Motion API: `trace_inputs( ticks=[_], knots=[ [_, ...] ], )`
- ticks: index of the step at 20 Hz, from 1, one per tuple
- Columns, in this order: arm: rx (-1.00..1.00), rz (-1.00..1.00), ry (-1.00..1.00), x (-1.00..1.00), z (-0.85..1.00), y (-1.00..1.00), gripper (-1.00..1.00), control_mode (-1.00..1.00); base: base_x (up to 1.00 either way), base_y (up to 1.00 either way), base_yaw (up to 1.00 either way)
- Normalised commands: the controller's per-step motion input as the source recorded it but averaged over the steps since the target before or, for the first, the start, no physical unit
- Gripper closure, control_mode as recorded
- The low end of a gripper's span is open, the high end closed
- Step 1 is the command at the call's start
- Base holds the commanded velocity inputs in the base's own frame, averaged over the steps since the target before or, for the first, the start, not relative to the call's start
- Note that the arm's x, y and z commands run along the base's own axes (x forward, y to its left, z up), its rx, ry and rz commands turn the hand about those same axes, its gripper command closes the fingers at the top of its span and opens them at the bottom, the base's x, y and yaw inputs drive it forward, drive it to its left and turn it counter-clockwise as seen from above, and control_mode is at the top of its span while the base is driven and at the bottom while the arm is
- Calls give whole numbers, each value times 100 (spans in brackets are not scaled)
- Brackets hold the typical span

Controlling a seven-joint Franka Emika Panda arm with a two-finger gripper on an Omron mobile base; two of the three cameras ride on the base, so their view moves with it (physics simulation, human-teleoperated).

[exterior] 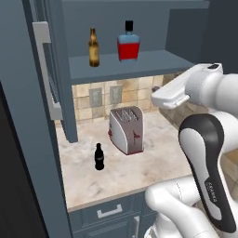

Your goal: Sort all alcoholic drinks to one cabinet, and non-alcoholic drinks to the other.

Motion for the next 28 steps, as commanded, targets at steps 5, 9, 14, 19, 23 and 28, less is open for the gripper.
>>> trace_inputs(
  ticks=[5, 9, 14, 19, 23, 28],
  knots=[
    [0, 9, 9, 0, -42, 6, -100, -100, 0, 0, 0],
    [0, 14, 1, 0, -42, 14, -100, -100, 0, 0, 0],
    [1, 18, 0, 0, -41, 23, -100, -100, 0, 0, 0],
    [0, 15, 0, -1, -36, 25, -100, -100, 0, 0, 0],
    [0, 15, 0, 0, -40, 22, -100, -100, 0, 0, 0],
    [0, 18, 0, 0, -45, 11, -100, -100, 0, 0, 0]
  ],
)
